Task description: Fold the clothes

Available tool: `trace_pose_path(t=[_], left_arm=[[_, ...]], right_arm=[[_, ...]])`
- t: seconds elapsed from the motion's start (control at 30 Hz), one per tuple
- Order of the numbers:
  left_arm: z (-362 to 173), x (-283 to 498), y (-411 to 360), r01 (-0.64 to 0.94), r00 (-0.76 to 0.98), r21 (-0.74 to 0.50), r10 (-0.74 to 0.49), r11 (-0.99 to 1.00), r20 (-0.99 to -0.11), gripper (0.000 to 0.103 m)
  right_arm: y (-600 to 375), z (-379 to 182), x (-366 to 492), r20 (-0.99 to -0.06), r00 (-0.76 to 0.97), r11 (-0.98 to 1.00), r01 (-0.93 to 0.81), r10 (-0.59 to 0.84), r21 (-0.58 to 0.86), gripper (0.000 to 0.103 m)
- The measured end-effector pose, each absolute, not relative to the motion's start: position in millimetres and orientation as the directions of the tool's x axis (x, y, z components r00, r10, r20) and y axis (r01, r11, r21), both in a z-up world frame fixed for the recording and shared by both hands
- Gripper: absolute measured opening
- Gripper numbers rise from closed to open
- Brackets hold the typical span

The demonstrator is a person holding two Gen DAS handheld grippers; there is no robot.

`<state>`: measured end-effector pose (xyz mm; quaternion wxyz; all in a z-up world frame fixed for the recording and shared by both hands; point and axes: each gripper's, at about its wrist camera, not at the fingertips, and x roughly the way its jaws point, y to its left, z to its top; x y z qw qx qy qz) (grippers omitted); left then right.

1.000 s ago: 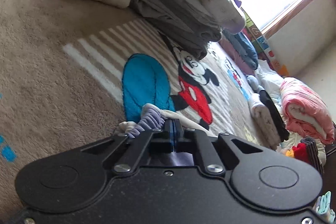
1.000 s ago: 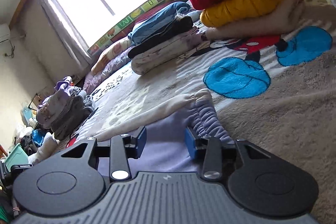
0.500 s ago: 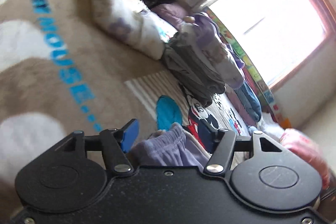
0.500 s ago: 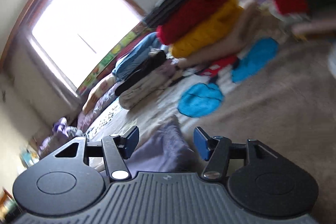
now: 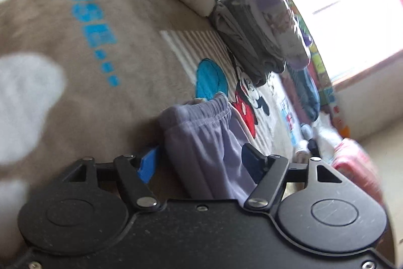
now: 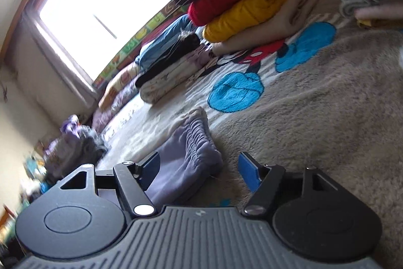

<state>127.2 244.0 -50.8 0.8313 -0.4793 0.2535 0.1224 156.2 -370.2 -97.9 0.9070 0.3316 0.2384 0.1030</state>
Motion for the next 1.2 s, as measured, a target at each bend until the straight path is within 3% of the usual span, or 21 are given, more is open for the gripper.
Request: trace_pose_path(t=[0.03, 0.13, 0.37, 0.5, 0.6, 0.67, 0.77, 0.8, 0.83, 0.87, 0.93, 1.07, 1.2], left_arm=[[-51, 131, 242, -0.454, 0.831, -0.708, -0.029, 0.540, -0.555, 0.067], [-51, 124, 227, -0.460, 0.798, -0.564, 0.042, 0.686, -0.601, 0.043], [-61, 97, 226, -0.470, 0.814, -0.576, 0.077, 0.669, -0.576, 0.036], [-77, 81, 243, -0.442, 0.867, -0.735, 0.035, 0.514, -0.497, 0.036], [-76, 76, 252, -0.404, 0.898, -0.818, 0.006, 0.411, -0.441, 0.054], [-70, 84, 249, -0.412, 0.893, -0.811, 0.008, 0.415, -0.450, 0.067], [-65, 102, 240, -0.458, 0.865, -0.752, 0.043, 0.474, -0.500, 0.067], [-65, 106, 238, -0.474, 0.856, -0.734, 0.060, 0.486, -0.514, 0.065], [-66, 107, 237, -0.492, 0.848, -0.722, 0.080, 0.487, -0.524, 0.057], [-67, 108, 235, -0.507, 0.839, -0.707, 0.096, 0.492, -0.535, 0.041], [-67, 107, 233, -0.524, 0.827, -0.681, 0.114, 0.512, -0.551, 0.032], [-68, 96, 235, -0.468, 0.866, -0.730, 0.097, 0.498, -0.490, 0.022], [-45, 91, 225, -0.386, 0.911, -0.766, 0.080, 0.515, -0.405, 0.021]], right_arm=[[-368, -98, 158, -0.370, 0.863, 0.771, -0.034, 0.343, 0.636, 0.069], [-365, -98, 162, -0.373, 0.858, 0.784, -0.053, 0.353, 0.619, 0.070], [-373, -100, 164, -0.348, 0.852, 0.750, -0.076, 0.391, 0.658, 0.071], [-375, -100, 165, -0.339, 0.849, 0.736, -0.084, 0.405, 0.671, 0.071], [-375, -99, 165, -0.339, 0.848, 0.732, -0.082, 0.408, 0.676, 0.071], [-375, -99, 165, -0.342, 0.847, 0.734, -0.079, 0.407, 0.675, 0.071], [-373, -98, 165, -0.350, 0.847, 0.741, -0.074, 0.400, 0.667, 0.071], [-373, -98, 165, -0.352, 0.847, 0.743, -0.072, 0.398, 0.666, 0.070], [-373, -98, 164, -0.353, 0.848, 0.743, -0.069, 0.395, 0.666, 0.069], [-374, -98, 164, -0.353, 0.850, 0.740, -0.063, 0.392, 0.670, 0.067], [-378, -100, 164, -0.349, 0.854, 0.724, -0.046, 0.386, 0.688, 0.063], [-386, -103, 165, -0.333, 0.859, 0.685, -0.029, 0.389, 0.728, 0.057], [-389, -104, 165, -0.320, 0.857, 0.663, -0.033, 0.403, 0.748, 0.057]])
